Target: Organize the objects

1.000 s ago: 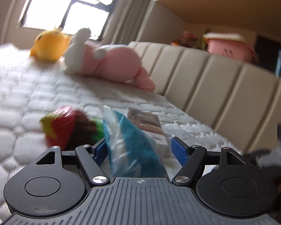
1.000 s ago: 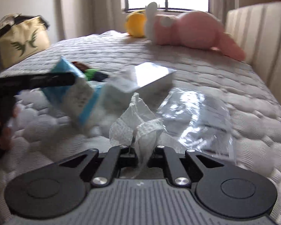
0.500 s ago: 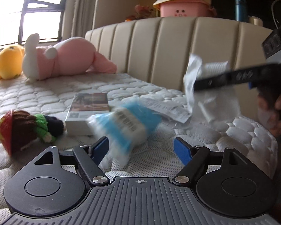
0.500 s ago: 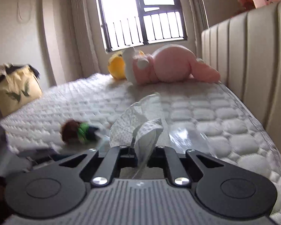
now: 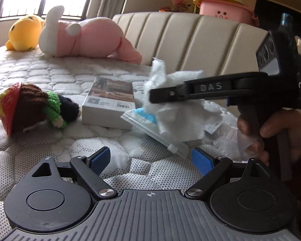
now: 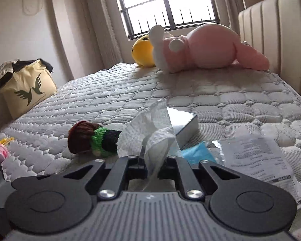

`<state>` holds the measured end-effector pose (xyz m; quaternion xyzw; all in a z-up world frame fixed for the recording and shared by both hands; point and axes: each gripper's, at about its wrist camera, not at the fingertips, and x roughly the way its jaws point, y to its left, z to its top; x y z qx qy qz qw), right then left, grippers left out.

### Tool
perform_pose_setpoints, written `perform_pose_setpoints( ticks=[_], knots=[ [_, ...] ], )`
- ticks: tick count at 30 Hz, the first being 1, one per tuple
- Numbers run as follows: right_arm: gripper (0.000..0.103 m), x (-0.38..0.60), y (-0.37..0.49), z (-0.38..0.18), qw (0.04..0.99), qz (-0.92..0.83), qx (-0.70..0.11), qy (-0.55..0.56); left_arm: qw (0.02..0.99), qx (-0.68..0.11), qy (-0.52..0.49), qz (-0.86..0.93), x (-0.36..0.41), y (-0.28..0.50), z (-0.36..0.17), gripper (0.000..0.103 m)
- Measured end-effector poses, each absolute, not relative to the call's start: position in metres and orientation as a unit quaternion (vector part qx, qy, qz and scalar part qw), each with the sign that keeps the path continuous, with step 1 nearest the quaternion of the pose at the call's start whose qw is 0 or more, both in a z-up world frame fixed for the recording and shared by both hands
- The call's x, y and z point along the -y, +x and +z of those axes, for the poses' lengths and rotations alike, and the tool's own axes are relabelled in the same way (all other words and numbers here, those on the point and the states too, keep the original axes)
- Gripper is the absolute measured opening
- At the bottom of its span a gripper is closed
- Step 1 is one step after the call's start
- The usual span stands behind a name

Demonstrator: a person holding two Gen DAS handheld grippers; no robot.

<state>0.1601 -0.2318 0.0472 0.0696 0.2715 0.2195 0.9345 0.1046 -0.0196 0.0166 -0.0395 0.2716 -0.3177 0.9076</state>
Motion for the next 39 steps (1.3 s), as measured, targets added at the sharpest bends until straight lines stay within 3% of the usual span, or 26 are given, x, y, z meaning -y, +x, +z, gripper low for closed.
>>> perform_pose_setpoints(
  ticks=[10,17,23,25,33,39],
  knots=[
    [0.013,0.291,0.154,0.032,0.943,0.162,-0.277,0.090,0.904,-0.282,-0.021,-0.320,0.030,0.102,0.020,0.093],
    [0.013,0.318,0.139,0.027,0.943,0.155,-0.275,0.106,0.857,-0.354,-0.140,-0.347,0.047,0.143,0.012,0.094],
    [0.013,0.348,0.116,0.038,0.950,0.147,-0.250,0.115,0.847,-0.365,-0.217,-0.319,0.068,0.191,0.005,0.094],
    [0.013,0.357,0.110,0.044,0.951,0.144,-0.244,0.123,0.868,-0.347,-0.185,-0.305,0.077,0.192,0.005,0.067],
    [0.013,0.357,0.088,0.073,0.952,0.177,-0.203,0.144,0.929,-0.149,0.054,-0.335,0.092,0.112,0.033,0.066],
    [0.013,0.299,0.089,0.110,0.931,0.303,-0.147,0.141,0.924,-0.125,0.115,-0.343,0.105,0.089,0.025,0.066]
  ],
)
